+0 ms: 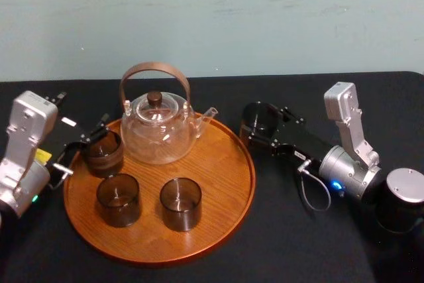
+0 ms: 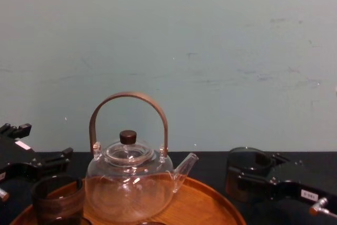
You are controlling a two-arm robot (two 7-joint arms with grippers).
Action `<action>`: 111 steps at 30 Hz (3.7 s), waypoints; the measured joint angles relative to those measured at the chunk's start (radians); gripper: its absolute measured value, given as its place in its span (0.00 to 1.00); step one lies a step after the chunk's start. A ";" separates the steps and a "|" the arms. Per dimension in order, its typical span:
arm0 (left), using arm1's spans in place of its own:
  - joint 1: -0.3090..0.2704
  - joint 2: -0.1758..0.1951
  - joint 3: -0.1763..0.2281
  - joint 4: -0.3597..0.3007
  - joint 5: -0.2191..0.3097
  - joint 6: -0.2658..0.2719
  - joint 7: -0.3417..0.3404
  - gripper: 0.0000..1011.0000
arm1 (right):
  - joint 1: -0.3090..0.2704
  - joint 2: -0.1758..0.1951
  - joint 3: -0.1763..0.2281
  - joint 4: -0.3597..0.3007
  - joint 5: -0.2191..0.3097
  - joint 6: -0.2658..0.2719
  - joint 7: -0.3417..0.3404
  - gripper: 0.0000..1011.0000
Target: Pick up the glass from the table and place it on the tray.
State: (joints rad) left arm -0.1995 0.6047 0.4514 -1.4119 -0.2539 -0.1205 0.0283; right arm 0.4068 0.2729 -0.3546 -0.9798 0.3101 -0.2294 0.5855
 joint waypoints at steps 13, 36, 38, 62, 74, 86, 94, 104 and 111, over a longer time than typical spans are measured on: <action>0.000 0.000 0.000 0.000 0.000 0.000 0.000 0.99 | -0.042 0.018 -0.046 -0.121 0.022 0.016 0.028 0.89; 0.000 0.000 0.000 0.000 0.000 0.000 0.000 0.99 | 0.031 -0.041 -0.116 0.033 0.037 -0.017 0.070 0.89; 0.000 0.000 0.000 0.000 0.000 0.000 0.000 0.99 | 0.035 -0.044 -0.117 0.046 0.037 -0.018 0.071 0.89; 0.000 0.000 0.000 0.000 0.000 0.000 0.000 0.99 | 0.052 -0.055 -0.132 0.096 0.013 -0.021 0.068 0.89; 0.000 0.000 0.000 0.000 0.000 0.000 0.000 0.99 | 0.051 -0.054 -0.131 0.095 0.015 -0.021 0.068 0.99; 0.000 0.000 0.000 0.000 0.000 0.000 0.000 0.99 | 0.035 -0.042 -0.124 0.054 0.017 -0.023 0.068 0.99; 0.000 0.000 0.000 0.000 0.000 0.000 0.000 0.99 | 0.001 -0.011 -0.114 -0.046 0.020 -0.018 0.053 0.99; 0.000 0.000 0.000 0.000 0.000 0.000 0.000 0.99 | -0.070 0.042 -0.076 -0.214 0.046 -0.036 0.023 0.99; 0.000 0.000 0.000 0.000 0.000 0.000 0.000 0.99 | -0.120 0.073 -0.039 -0.287 0.059 -0.046 -0.013 0.99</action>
State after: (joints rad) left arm -0.1995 0.6047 0.4514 -1.4120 -0.2539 -0.1205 0.0283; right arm 0.2871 0.3462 -0.3940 -1.2664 0.3695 -0.2755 0.5729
